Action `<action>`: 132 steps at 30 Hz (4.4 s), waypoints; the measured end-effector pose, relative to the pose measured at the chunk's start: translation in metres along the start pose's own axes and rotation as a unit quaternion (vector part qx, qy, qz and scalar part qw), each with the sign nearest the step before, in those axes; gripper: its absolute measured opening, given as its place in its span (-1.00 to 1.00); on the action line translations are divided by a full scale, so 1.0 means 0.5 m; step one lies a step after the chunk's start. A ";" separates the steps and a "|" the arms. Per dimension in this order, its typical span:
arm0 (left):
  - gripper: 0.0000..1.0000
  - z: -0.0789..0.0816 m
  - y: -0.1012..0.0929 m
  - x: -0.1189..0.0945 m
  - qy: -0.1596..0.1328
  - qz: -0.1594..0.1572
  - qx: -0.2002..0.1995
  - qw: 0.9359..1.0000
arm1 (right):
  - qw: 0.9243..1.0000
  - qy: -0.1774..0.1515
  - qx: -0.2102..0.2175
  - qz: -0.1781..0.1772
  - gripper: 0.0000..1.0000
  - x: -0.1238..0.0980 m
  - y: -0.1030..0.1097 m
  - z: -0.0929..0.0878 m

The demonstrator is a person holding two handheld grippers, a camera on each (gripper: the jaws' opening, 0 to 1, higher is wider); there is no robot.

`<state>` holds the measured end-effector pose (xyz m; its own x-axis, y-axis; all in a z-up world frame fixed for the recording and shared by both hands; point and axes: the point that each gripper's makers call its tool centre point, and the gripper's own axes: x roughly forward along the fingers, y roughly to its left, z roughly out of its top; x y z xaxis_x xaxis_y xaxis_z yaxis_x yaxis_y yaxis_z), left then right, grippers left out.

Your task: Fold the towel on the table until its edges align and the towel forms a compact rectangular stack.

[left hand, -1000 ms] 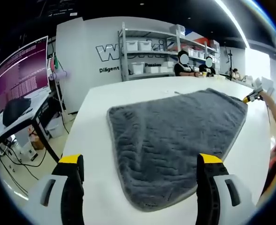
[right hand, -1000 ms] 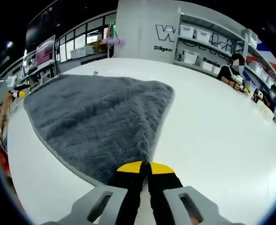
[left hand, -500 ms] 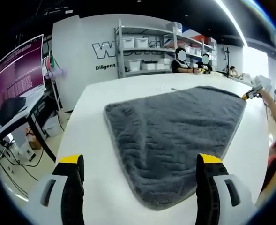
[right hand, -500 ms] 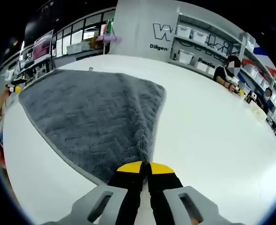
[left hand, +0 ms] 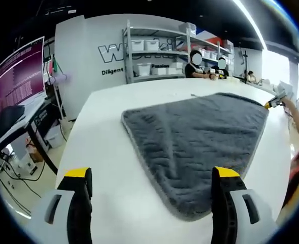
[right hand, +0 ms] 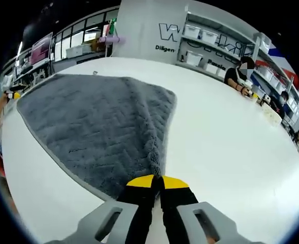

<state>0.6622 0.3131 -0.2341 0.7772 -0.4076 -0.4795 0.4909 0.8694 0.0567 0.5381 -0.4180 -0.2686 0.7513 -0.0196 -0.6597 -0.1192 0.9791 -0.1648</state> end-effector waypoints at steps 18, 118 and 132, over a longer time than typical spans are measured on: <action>0.91 0.002 -0.009 0.002 0.004 -0.010 0.006 1.000 | 0.999 0.012 0.016 -0.043 -0.99 -0.057 -0.077 -0.066; 0.92 -0.016 -0.123 -0.060 0.000 -0.035 -0.013 0.999 | 0.989 -0.071 -0.078 -0.101 -0.43 0.179 -0.253 0.276; 0.92 -0.006 -0.111 -0.064 -0.015 -0.038 -0.014 0.999 | 0.989 -0.068 -0.106 -0.071 -0.37 -0.022 -0.200 0.154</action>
<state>0.6091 0.2788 -0.2247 0.7499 -0.4797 -0.4555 0.5372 0.8435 -0.0038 0.5918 -0.4999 -0.1882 0.8488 -0.1129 -0.5165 -0.1284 0.9036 -0.4086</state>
